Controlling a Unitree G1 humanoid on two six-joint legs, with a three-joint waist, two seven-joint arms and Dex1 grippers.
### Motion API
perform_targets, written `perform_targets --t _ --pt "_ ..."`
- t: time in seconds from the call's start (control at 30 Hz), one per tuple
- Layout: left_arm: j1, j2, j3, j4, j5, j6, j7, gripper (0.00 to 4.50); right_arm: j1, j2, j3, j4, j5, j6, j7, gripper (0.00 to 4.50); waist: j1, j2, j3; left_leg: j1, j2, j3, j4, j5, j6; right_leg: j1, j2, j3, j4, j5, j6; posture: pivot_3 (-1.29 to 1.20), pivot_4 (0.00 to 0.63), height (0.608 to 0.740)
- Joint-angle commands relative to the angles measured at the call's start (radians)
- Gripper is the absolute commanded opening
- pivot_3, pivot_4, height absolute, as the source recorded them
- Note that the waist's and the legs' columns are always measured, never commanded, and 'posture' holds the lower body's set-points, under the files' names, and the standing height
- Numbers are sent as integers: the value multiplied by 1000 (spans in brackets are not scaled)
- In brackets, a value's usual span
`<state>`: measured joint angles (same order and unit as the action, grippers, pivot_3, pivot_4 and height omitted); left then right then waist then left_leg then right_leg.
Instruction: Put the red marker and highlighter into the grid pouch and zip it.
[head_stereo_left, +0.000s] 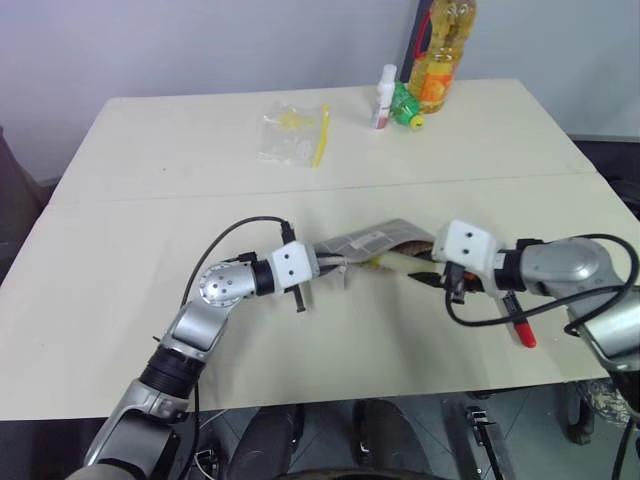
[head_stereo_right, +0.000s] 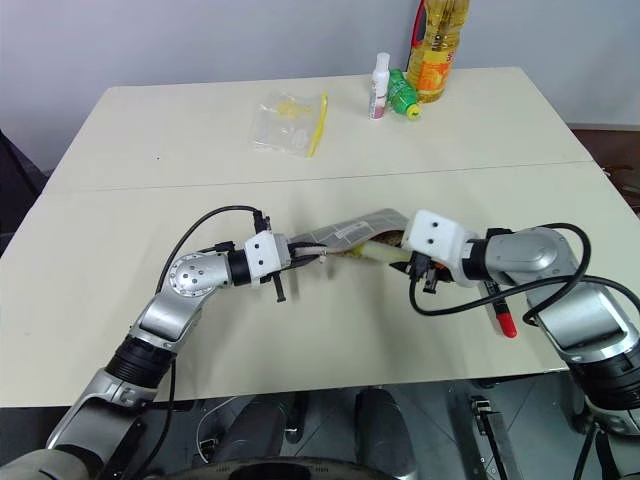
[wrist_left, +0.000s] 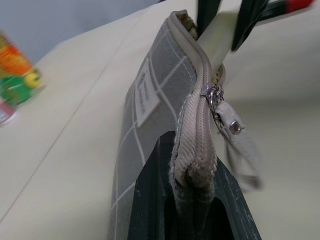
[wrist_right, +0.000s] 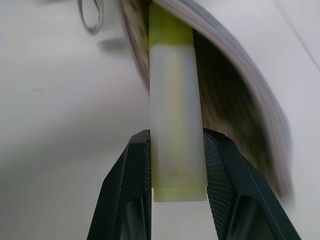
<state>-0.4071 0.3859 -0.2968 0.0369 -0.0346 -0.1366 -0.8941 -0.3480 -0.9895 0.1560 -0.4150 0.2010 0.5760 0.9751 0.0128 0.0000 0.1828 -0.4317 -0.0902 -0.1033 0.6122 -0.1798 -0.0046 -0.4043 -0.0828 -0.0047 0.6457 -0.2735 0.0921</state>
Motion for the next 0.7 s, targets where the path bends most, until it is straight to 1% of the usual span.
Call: perform_targets --t 0.03,0.1,0.13,0.2,0.27,0.3,0.47,0.57,0.63,0.7 --pt "-28 -1 -1 -37 -27 -14 -24 0 -37 19 -18 -23 10 -1 2 873 2 0 0 0 0 0 0 0 0 0 0 0 0 0 0 0 150 740" --pt "-35 -9 9 -27 -25 -1 -13 0 -35 26 -46 -20 35 30 2 1918 2 0 0 0 0 0 0 0 0 0 0 0 0 0 0 0 150 740" --pt "-35 -14 14 -21 -24 5 -4 0 -26 29 -69 -26 47 35 0 2336 2 0 0 -1 0 0 0 0 0 0 0 0 0 0 0 0 150 740" --pt "-34 -26 17 -6 -14 11 17 0 0 41 -134 -43 76 58 -26 3280 3 0 0 -2 0 0 1 0 0 -1 0 0 0 0 0 0 150 740" --pt "-35 -35 18 4 -6 13 32 0 21 48 -184 -54 106 83 -41 4337 2 0 0 -2 0 0 1 0 1 -1 0 0 0 1 3 0 150 740" --pt "-37 -51 18 17 -2 17 53 0 55 61 -242 -56 133 106 -56 4430 2 0 0 -2 0 0 1 0 1 -1 0 0 0 2 3 0 150 740" --pt "-61 -142 18 109 9 47 143 0 289 123 -532 -67 204 192 -129 4430 28 0 0 -2 0 -1 2 0 1 -1 0 -1 0 2 3 0 150 740" --pt "-77 -168 18 146 22 49 174 0 389 150 -624 -88 204 229 -181 4430 30 0 0 -2 0 -1 3 0 1 0 0 -1 1 2 3 0 150 740" --pt "-111 -206 22 195 26 58 212 0 488 195 -708 -113 178 290 -255 4430 29 0 -1 -2 0 -1 3 0 1 0 0 -1 1 2 3 0 150 740" --pt "-136 -231 21 230 31 58 229 0 566 243 -763 -150 169 339 -316 4430 31 0 -1 -2 0 -1 4 0 1 0 1 -1 1 2 3 0 150 740"
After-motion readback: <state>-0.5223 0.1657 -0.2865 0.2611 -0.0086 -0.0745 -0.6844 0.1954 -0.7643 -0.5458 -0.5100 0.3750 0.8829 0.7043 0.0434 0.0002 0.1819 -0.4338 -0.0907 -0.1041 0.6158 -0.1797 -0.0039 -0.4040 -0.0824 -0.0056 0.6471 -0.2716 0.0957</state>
